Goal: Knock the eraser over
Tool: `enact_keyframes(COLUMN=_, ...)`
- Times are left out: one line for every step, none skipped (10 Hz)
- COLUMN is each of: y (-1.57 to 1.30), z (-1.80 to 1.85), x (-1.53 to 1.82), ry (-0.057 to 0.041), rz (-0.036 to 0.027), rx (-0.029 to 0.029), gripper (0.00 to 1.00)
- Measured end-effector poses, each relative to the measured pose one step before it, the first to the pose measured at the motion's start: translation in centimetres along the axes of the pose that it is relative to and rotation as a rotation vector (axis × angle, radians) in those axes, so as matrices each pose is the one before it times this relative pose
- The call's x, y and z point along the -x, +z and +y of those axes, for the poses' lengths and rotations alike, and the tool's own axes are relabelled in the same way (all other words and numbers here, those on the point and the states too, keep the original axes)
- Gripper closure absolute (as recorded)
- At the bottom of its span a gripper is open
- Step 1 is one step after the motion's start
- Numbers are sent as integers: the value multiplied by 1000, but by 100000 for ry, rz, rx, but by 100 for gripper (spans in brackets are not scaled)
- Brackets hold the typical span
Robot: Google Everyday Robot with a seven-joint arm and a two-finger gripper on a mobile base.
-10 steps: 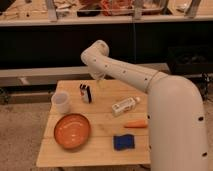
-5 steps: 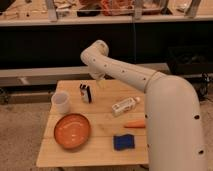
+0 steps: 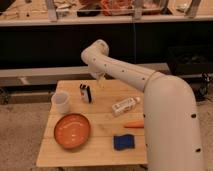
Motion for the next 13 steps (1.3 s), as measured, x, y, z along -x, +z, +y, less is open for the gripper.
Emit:
enact_keyframes(y=99, z=-69, x=26, ry=-72, rz=-76, rx=-42, gripper=20)
enact_keyframes(y=114, z=-87, x=33, ry=-118, rz=-146, rx=-125, gripper=20)
enact_keyframes(y=84, z=-5, x=-64, ry=35, rz=-40, rx=-28, gripper=20)
enact_keyframes(y=83, z=-11, x=-79, ry=74, rz=-51, rx=-61, gripper=20)
enact_keyframes(y=110, z=-19, x=-142, ry=286, rz=13, rx=-48, gripper=20)
enact_keyframes(y=106, z=-61, x=-62, ry=68, rz=-25, rx=-46, gripper=20)
enact_keyframes(y=116, z=-96, x=22, ry=-120, rz=-179, rx=-122, gripper=20)
enact_keyframes(y=121, z=-90, x=53, ry=-113, rz=-220, rx=-149, gripper=20)
enact_keyframes(y=122, z=-114, x=65, ry=-155, rz=-184, rx=-154, gripper=20)
enact_keyframes(y=101, z=-56, x=50, ry=-82, rz=-164, rx=-104, gripper=20)
enact_keyframes(y=117, z=-35, x=1, ry=27, rz=-147, rx=-107, gripper=20)
enact_keyframes(y=183, z=-42, x=-113, ry=116, rz=-77, rx=-114, gripper=20)
enact_keyframes(y=145, z=-31, x=-73, ry=69, rz=-71, rx=-54, gripper=20)
